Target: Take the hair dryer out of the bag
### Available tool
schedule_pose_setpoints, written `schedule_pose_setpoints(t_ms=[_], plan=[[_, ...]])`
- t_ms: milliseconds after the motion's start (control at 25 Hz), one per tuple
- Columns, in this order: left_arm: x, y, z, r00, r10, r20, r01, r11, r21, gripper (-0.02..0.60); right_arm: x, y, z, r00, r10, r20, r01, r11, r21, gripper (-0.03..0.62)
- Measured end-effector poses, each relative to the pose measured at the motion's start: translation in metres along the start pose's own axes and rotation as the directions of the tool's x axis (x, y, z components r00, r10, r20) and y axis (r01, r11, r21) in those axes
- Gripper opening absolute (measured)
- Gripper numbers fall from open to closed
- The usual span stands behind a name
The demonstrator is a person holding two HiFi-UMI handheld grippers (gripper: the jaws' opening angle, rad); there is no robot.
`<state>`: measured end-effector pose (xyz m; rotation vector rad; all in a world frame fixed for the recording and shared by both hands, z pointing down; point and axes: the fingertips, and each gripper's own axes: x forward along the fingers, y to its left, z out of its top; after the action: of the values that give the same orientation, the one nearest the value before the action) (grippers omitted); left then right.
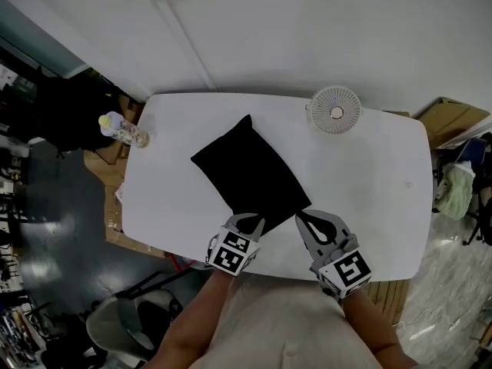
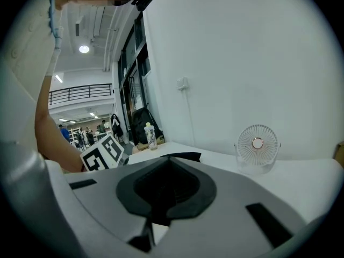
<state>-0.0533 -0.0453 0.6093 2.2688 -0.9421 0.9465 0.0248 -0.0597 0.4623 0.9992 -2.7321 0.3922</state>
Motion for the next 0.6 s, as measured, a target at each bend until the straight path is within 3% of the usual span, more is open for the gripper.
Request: schedule_pose_setpoints(t_ms=[320,600], plan=[[-0.032,0.024,0.062,0.984,-0.012,0.177,0.042,0.985,-0.169,0.025,0.007,0.008,-0.011,0.999,0.023,-0.037,-0.022,0.999,0.04,0.017],[-0.048,0.045,0.09,0.959,-0.002,0.284,0.088,0.953,-0.29,0.025,0.033,0.016,-0.046,0.981,0.095,-0.17,-0.078,0.992,0.103,0.017]])
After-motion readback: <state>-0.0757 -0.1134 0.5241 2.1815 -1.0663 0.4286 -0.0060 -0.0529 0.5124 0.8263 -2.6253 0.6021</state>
